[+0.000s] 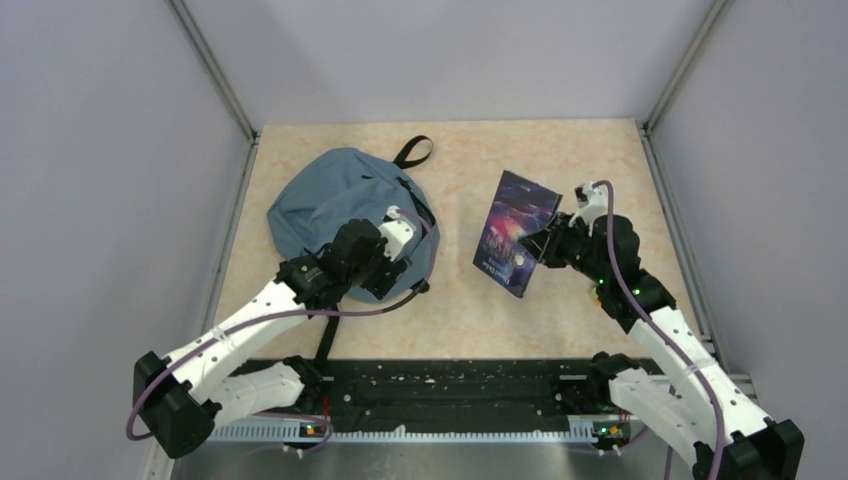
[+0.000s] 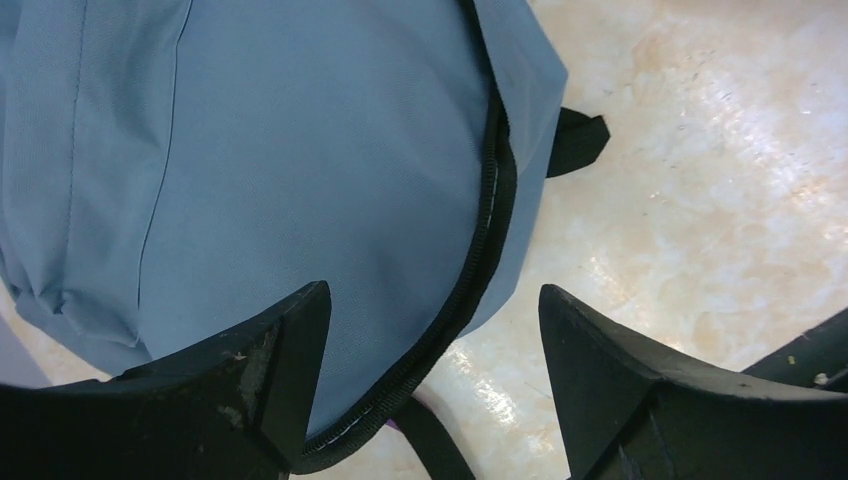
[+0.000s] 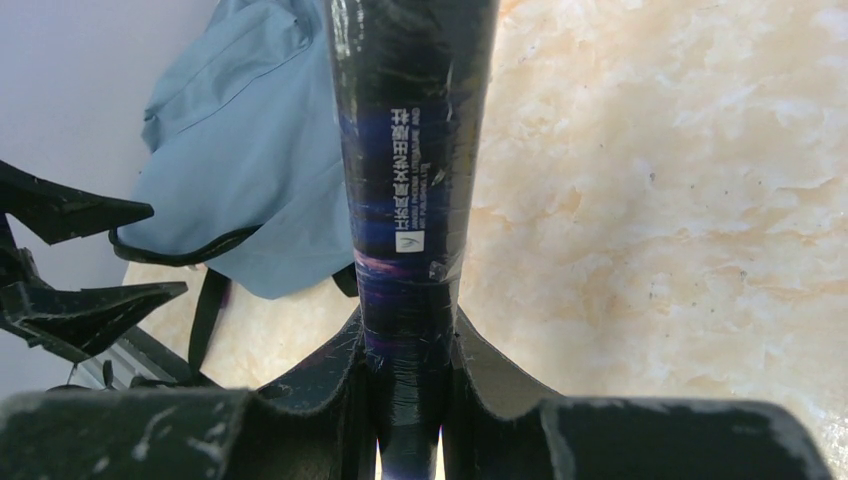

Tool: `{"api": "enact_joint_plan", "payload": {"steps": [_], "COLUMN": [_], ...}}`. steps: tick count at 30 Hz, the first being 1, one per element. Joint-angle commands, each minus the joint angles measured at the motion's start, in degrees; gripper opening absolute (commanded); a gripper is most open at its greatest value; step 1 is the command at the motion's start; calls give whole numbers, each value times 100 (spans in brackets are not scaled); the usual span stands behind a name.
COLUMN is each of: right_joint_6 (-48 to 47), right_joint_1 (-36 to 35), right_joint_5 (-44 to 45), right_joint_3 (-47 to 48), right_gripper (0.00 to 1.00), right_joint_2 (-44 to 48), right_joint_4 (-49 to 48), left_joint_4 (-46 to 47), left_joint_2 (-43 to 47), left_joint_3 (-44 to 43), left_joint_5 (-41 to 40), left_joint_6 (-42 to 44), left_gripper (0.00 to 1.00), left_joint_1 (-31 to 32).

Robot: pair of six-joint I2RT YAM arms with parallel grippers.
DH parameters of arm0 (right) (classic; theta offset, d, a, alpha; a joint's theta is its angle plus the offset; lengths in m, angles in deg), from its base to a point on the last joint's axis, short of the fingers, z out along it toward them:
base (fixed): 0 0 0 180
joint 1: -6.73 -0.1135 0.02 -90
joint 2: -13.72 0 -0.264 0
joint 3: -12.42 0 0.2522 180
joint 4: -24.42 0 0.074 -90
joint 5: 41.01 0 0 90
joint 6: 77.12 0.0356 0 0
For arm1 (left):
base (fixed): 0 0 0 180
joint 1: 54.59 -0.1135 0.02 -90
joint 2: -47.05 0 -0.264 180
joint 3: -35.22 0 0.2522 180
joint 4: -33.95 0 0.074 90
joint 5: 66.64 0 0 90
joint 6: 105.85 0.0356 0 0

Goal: Pack the student bag
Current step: Pick up the book from the center of the board, then place the book in the student bag.

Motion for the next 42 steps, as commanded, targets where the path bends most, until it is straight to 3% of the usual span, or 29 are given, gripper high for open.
{"api": "enact_joint_plan", "payload": {"steps": [1,9,22,26,33,39,42], "right_joint_6": [37,56,69,87,436,1950,2344], "right_joint_1": [25,30,34,34,30,-28,-393], "right_joint_5": [-71,-78,-55,-175,-955,-2424,-2658], "right_joint_3": [171,122,224,253,244,-213,-247], "right_gripper": [0,0,0,0,0,0,0], "right_joint_2": [241,287,292,283,127,-308,-730], "right_joint_4": [-772,-764,-673,-675,-946,-2287,-2607], "left_joint_4": [45,7,-83,-31,616,1546,1800], "left_joint_2": [-143,-438,-515,-423,-107,352,438], "left_joint_3": [-12,-16,-310,-398,-542,-594,-641], "left_joint_5": [-426,-995,-1817,-1892,-2469,-2465,-2282], "left_joint_6": [227,174,-92,-168,-481,-477,-558], "left_gripper": [81,78,26,0,0,0,0], "left_joint_1": [30,126,144,145,146,135,126]}}
